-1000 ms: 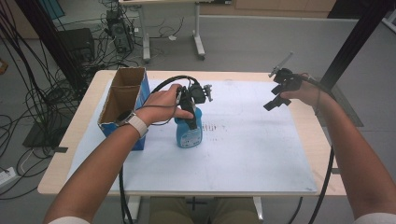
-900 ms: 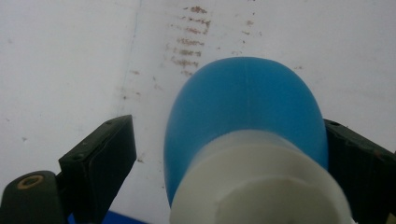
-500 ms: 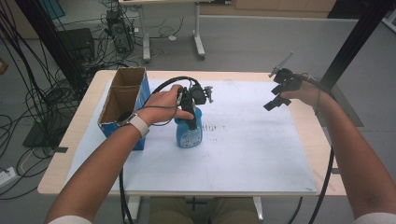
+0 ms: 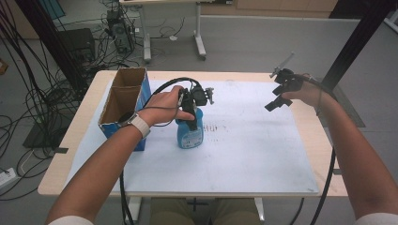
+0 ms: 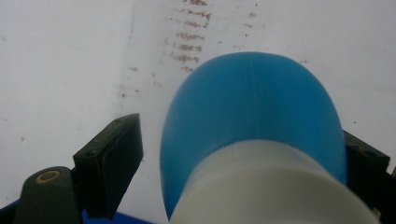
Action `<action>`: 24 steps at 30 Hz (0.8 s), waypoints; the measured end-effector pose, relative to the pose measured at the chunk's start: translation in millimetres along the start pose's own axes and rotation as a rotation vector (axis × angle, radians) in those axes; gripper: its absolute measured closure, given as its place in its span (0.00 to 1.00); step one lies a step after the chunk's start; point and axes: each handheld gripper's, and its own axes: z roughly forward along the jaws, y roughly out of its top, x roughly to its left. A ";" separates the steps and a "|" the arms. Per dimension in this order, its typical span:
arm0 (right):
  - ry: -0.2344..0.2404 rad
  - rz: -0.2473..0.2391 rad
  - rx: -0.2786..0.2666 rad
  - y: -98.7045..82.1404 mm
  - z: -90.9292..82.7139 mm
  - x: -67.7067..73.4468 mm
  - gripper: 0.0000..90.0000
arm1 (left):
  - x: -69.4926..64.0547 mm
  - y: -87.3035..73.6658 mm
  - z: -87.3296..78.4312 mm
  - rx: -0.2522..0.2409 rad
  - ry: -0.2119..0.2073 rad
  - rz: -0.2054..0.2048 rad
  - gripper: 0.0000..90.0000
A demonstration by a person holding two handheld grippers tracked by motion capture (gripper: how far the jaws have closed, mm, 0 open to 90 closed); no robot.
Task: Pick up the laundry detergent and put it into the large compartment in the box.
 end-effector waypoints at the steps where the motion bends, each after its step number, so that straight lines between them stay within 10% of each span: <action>1: 0.000 0.000 0.000 0.0 0.0 0.1 0.07 | 0.0 0.0 0.1 -0.002 0.001 -0.001 0.18; 24: 0.002 0.002 0.001 -0.8 1.2 -0.5 0.07 | -0.8 0.7 -0.1 -0.005 -0.068 0.015 0.43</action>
